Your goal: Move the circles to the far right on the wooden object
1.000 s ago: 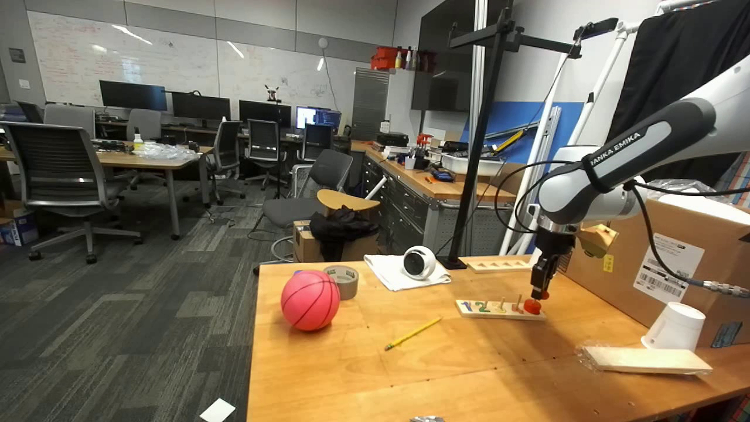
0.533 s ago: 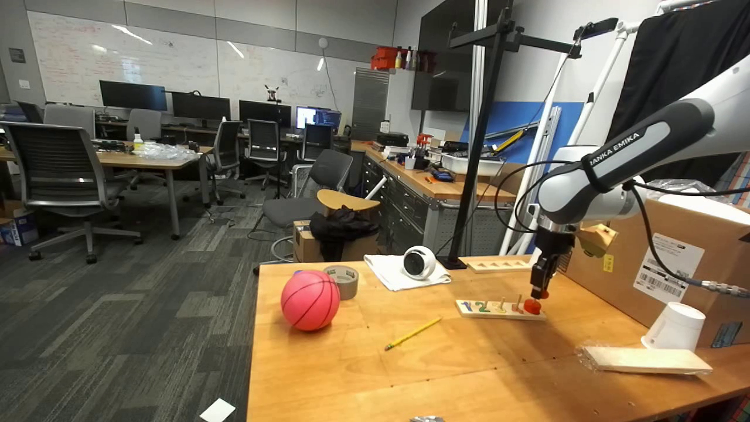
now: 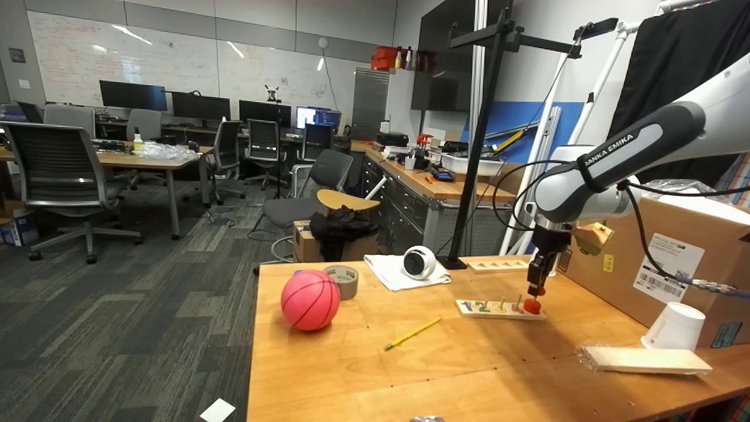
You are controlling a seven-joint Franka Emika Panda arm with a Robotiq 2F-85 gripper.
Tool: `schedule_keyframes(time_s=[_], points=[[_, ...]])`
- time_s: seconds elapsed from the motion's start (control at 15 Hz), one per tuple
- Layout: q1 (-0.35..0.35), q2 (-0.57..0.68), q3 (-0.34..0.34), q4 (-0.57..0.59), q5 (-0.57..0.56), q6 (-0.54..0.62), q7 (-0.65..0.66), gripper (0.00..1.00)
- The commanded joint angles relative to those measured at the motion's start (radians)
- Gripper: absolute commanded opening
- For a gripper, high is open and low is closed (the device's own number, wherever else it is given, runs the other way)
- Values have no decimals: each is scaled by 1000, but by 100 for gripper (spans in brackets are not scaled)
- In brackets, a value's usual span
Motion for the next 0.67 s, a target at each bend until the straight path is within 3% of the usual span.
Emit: schedule_keyframes(time_s=[0.0,0.53,0.6], points=[[-14,37,3,43,12,1,-19,19],[-32,56,5,38,17,-2,-14,20],[-33,57,6,38,21,-7,-11,67]])
